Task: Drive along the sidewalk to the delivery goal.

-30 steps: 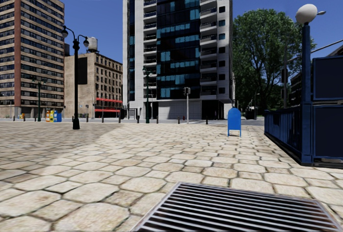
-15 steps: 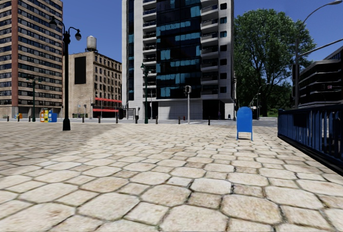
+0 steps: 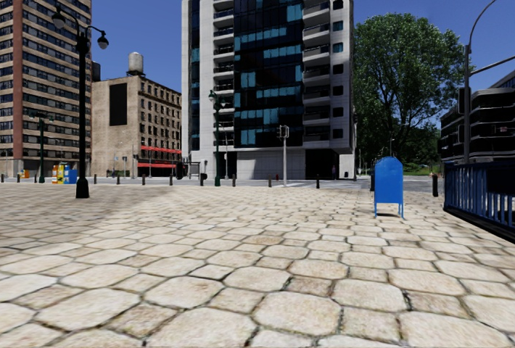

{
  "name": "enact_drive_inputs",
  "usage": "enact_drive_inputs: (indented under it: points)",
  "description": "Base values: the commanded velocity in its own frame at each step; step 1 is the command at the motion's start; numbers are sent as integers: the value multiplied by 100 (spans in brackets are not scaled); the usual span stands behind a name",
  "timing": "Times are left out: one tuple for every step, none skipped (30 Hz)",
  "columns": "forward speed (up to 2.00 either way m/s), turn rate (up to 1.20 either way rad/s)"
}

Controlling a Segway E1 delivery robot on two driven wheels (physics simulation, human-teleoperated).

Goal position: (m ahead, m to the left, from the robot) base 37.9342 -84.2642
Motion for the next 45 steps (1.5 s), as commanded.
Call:
enact_drive_inputs:
  points:
    - [200,0]
    - [200,0]
    - [200,0]
    - [200,0]
    - [200,0]
    - [200,0]
    - [200,0]
    - [200,0]
    - [200,0]
    - [200,0]
    - [200,0]
    - [200,0]
    - [200,0]
    - [200,0]
    - [200,-2]
    - [200,-15]
    - [200,-17]
    - [200,-19]
    - [200,-19]
    - [200,-21]
    - [200,-22]
    - [200,-24]
    - [200,-28]
    - [200,-28]
    - [200,-31]
    - [200,-32]
    - [200,-32]
    - [200,-32]
    - [200,-32]
    - [200,-32]
    - [200,-32]
    - [200,-32]
    - [200,-32]
    - [200,-32]
    - [200,-32]
    - [200,-32]
    - [200,-32]
    - [200,-32]
    - [200,-32]
    - [200,-32]
    - [200,-32]
    - [200,-32]
    - [200,-32]
    - [200,-32]
    - [200,-34]
